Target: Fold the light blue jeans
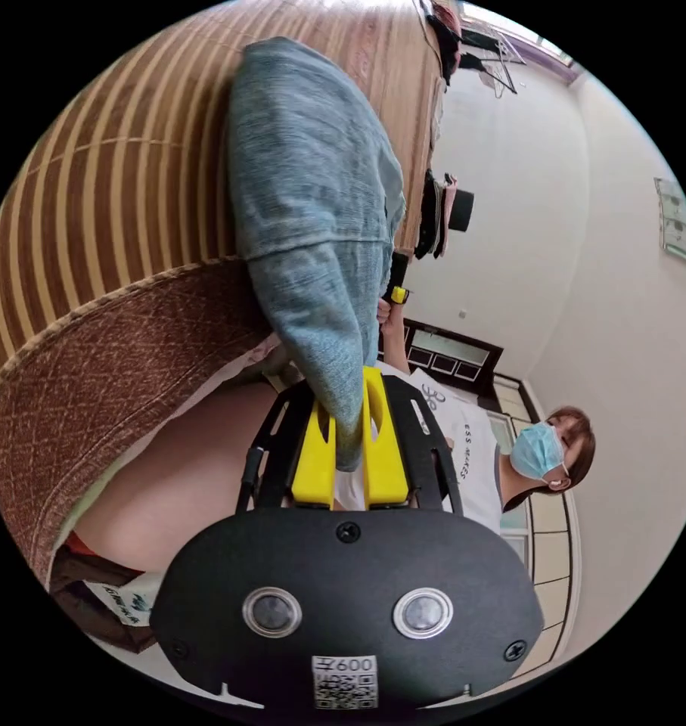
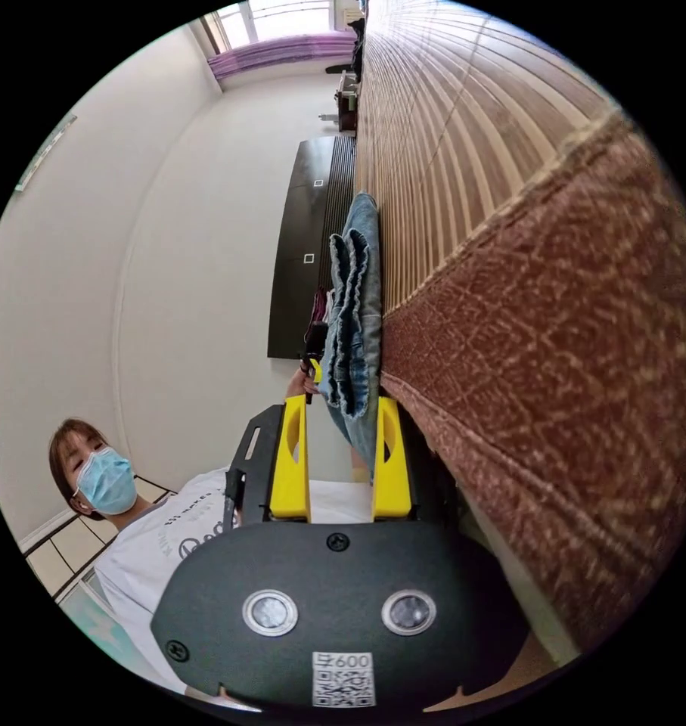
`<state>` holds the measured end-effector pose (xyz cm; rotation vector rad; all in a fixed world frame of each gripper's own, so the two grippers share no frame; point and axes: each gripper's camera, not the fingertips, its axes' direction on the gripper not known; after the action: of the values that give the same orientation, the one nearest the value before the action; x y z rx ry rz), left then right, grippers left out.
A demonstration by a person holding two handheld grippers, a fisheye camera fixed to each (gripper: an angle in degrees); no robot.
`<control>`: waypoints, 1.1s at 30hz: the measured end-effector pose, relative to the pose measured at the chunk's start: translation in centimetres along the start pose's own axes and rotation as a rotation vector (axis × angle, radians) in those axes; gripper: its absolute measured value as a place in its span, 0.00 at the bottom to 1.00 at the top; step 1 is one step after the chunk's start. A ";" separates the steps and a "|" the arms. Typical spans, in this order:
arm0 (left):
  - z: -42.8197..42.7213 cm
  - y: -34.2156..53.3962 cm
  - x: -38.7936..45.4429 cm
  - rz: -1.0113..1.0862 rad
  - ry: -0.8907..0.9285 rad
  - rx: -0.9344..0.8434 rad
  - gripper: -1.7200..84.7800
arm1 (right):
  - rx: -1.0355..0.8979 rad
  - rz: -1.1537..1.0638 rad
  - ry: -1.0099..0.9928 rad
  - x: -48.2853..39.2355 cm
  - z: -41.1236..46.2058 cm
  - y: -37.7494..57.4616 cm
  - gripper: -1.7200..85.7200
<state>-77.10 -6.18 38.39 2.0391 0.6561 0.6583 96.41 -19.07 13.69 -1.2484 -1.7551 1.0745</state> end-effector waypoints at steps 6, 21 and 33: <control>1.7 0.4 -2.3 0.004 0.006 -0.004 0.09 | 0.013 0.009 -0.007 -4.0 8.2 0.9 0.14; 4.5 -0.7 -7.8 0.096 0.263 0.230 0.09 | -0.021 -0.050 0.028 -21.7 32.2 3.5 0.02; -2.6 -25.5 5.3 0.297 0.289 0.288 0.09 | -0.024 -0.171 -0.025 -44.5 39.7 -16.7 0.01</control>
<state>-80.15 11.15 18.94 2.3576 0.6469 1.0999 67.15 -73.51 9.50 -1.0818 -1.8618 0.9762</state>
